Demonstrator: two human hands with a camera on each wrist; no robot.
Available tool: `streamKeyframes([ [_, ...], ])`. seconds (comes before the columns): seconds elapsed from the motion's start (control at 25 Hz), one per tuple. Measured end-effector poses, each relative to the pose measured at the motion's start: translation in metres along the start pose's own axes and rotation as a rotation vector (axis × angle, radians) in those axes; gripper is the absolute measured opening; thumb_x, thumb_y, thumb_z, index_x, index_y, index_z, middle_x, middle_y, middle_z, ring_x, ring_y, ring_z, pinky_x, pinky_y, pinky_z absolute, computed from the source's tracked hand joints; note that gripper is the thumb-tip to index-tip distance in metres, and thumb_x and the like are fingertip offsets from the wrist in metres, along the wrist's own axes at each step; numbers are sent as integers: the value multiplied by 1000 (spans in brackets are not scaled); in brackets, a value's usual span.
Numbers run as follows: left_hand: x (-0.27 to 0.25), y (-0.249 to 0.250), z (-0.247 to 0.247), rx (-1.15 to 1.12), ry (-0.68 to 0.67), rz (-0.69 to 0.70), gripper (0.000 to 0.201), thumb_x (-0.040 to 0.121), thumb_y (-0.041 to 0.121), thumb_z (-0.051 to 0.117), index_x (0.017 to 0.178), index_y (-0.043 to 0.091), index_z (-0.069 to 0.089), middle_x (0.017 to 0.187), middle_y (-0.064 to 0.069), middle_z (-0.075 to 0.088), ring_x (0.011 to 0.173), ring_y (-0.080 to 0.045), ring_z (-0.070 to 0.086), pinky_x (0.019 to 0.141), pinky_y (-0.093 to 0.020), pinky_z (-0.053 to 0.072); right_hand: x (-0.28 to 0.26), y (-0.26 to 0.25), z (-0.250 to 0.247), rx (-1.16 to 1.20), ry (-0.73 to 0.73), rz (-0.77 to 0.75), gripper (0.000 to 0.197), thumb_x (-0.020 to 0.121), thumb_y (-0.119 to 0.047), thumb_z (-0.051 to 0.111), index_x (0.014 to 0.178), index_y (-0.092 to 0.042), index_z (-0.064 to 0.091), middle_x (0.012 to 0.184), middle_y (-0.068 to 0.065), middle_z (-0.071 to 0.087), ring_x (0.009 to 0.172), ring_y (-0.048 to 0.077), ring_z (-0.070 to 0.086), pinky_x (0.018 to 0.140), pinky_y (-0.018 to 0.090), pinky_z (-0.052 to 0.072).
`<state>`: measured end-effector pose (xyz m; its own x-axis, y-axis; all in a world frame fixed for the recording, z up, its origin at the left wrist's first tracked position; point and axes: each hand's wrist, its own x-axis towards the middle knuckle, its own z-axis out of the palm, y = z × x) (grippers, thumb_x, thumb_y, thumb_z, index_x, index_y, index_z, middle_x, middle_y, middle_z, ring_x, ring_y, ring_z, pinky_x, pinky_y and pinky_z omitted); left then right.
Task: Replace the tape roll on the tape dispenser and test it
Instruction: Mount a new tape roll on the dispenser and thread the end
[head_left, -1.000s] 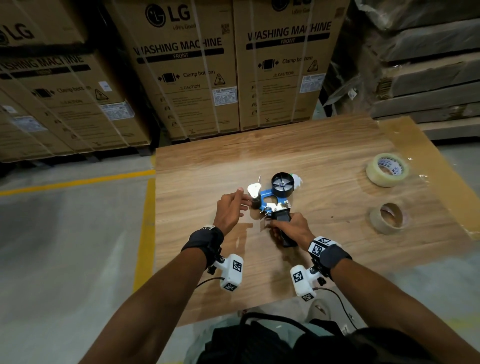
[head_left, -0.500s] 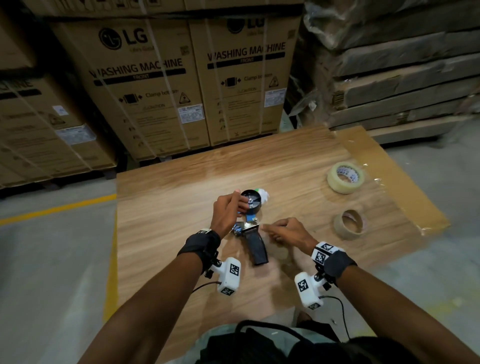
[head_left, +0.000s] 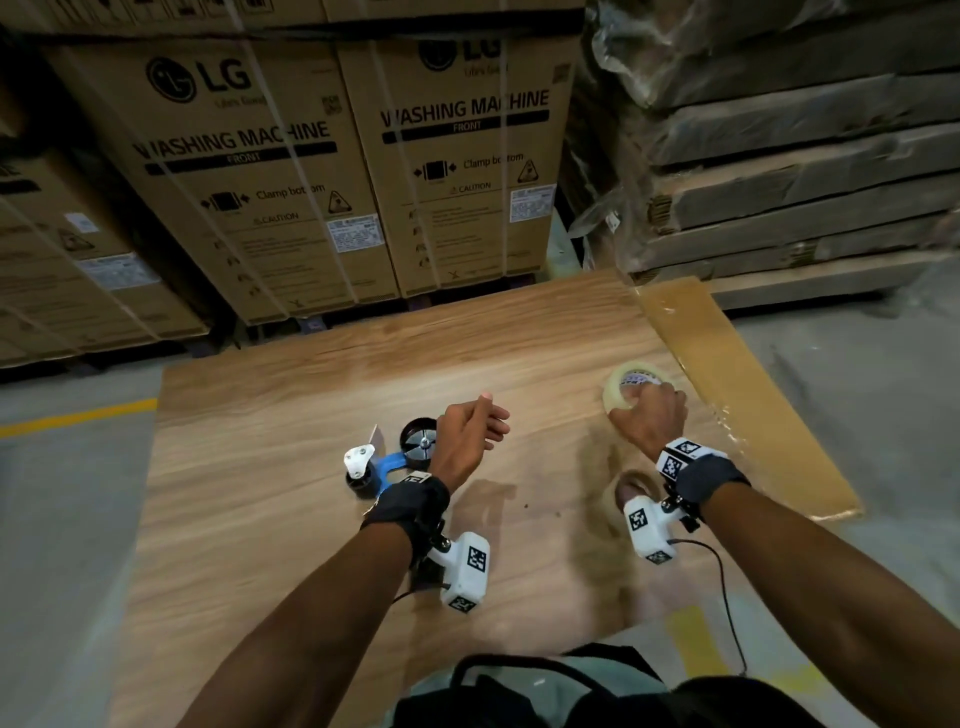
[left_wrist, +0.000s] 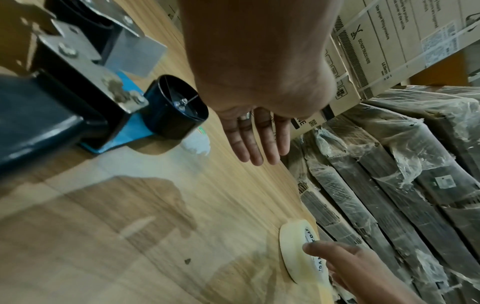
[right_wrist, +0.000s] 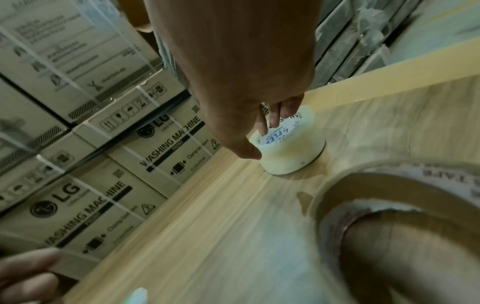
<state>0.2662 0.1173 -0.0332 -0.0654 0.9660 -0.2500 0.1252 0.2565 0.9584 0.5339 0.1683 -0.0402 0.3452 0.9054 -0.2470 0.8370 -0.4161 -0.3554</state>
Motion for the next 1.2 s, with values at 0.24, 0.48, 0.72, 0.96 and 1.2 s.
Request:
streamKeyframes([
  [0.24, 4, -10, 34, -46, 79, -74, 54, 107, 42, 42, 92, 0, 73, 77, -11, 72, 70, -19, 64, 65, -34, 49, 28, 8, 12, -52, -126, -110, 31, 92, -20, 66, 122, -10, 68, 130, 19, 67, 128, 40, 54, 107, 42, 38],
  [0.48, 4, -9, 55, -71, 114, -112, 54, 106, 42, 43, 93, -2, 72, 75, -11, 71, 67, -19, 63, 61, -30, 48, 26, 9, 11, -62, -104, -161, 19, 93, -18, 59, 107, -7, 67, 115, 17, 71, 116, 38, 60, 99, 42, 39],
  [0.72, 3, 2, 57, -72, 103, -64, 41, 97, 38, 51, 100, 4, 73, 95, -12, 73, 90, -23, 68, 76, -35, 56, 7, -13, 4, 156, -163, -165, 33, 95, -24, 60, 119, -4, 69, 123, 21, 71, 120, 41, 61, 103, 43, 42],
  [0.96, -6, 9, 45, -90, 46, -68, 48, 88, 44, 56, 133, 28, 58, 126, -7, 60, 113, -15, 60, 98, -40, 55, -39, -55, -12, 631, -272, -161, 25, 97, -25, 65, 107, -6, 78, 100, 12, 78, 98, 32, 72, 77, 34, 54],
  [1.2, -20, 30, 18, -285, -68, -149, 63, 97, 52, 55, 154, 36, 32, 145, 2, 48, 130, -21, 51, 108, -51, 47, -77, -98, -31, 893, -421, -147, 42, 98, -31, 63, 103, 10, 71, 87, 16, 71, 90, 28, 63, 83, 40, 49],
])
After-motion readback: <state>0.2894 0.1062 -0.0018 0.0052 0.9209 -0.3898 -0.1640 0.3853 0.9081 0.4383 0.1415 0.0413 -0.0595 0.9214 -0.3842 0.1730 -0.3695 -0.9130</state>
